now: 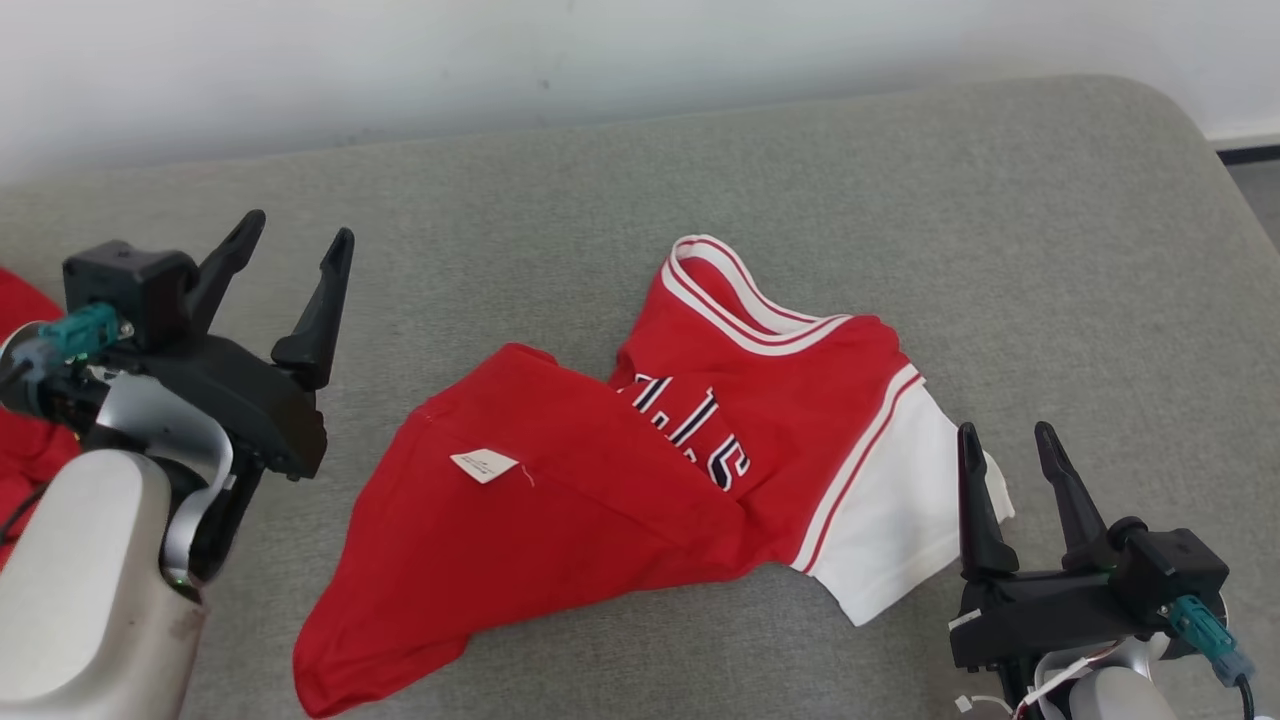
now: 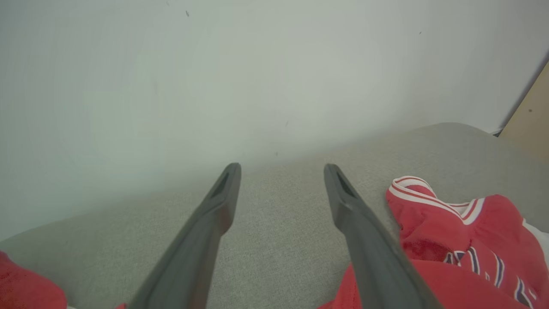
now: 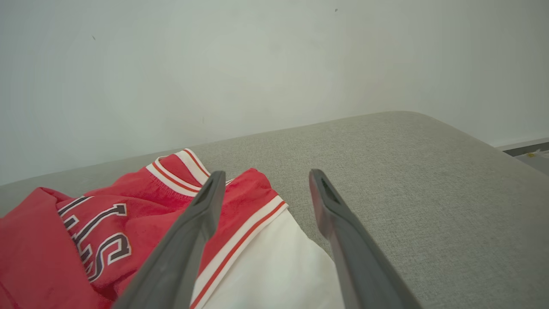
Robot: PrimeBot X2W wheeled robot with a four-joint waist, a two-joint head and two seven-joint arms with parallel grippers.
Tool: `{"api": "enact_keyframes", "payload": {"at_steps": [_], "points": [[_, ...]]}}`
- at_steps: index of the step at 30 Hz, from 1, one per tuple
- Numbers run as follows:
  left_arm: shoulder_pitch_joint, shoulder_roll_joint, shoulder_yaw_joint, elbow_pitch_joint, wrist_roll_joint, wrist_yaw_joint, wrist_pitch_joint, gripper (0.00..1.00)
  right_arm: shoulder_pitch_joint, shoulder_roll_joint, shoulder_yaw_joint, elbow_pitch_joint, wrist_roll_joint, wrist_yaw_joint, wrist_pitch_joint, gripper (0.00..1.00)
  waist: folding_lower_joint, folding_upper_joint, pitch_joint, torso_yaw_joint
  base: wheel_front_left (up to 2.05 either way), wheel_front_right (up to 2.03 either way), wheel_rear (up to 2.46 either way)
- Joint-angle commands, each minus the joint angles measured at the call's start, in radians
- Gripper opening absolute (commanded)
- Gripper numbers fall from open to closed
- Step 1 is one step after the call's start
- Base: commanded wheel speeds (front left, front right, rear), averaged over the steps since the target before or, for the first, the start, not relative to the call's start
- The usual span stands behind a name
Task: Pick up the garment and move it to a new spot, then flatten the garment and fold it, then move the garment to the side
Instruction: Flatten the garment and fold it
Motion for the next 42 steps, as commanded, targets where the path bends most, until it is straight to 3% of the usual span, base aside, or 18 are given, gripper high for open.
{"api": "enact_keyframes", "payload": {"at_steps": [1,14,24,32,33,35,42], "points": [[-0.021,0.014,-0.005,0.008,-0.026,-0.008,0.045,1.0,-0.014,0.002,0.002,0.002,0.009,-0.003,-0.001,1.0,-0.0001,0.0,0.036,-0.04,0.0,0.0,0.0],[-0.005,0.089,-0.121,0.002,-0.233,-0.032,0.461,1.0,-0.04,0.002,0.009,0.013,0.019,-0.003,-0.001,1.0,-0.0001,0.0,0.058,-0.068,0.0,0.0,0.0],[0.009,0.145,-0.188,-0.042,-0.285,-0.03,0.618,1.0,-0.05,0.002,0.015,0.019,0.021,-0.003,-0.001,1.0,-0.0001,0.0,0.063,-0.078,0.0,0.0,0.0],[0.028,0.158,-0.203,-0.029,-0.29,-0.019,0.662,1.0,-0.052,0.002,0.022,0.018,0.033,-0.003,-0.001,1.0,-0.0001,0.0,0.07,-0.098,0.0,0.0,0.0],[0.029,0.162,-0.208,-0.027,-0.286,-0.02,0.665,0.46,-0.053,0.002,0.021,0.018,0.034,-0.003,-0.001,1.0,-0.0001,0.0,0.071,-0.099,0.0,0.0,0.0],[0.025,0.164,-0.208,-0.027,-0.285,-0.021,0.654,0.0,-0.054,0.002,0.018,0.013,0.032,-0.003,0.0,1.0,-0.0001,0.0,0.072,-0.102,0.0,0.0,0.0],[-0.02,0.174,-0.208,-0.048,-0.268,-0.028,0.565,0.0,-0.037,0.002,0.011,0.015,0.026,-0.003,-0.001,1.0,-0.0001,0.0,0.059,-0.088,0.0,0.0,0.0]]}}
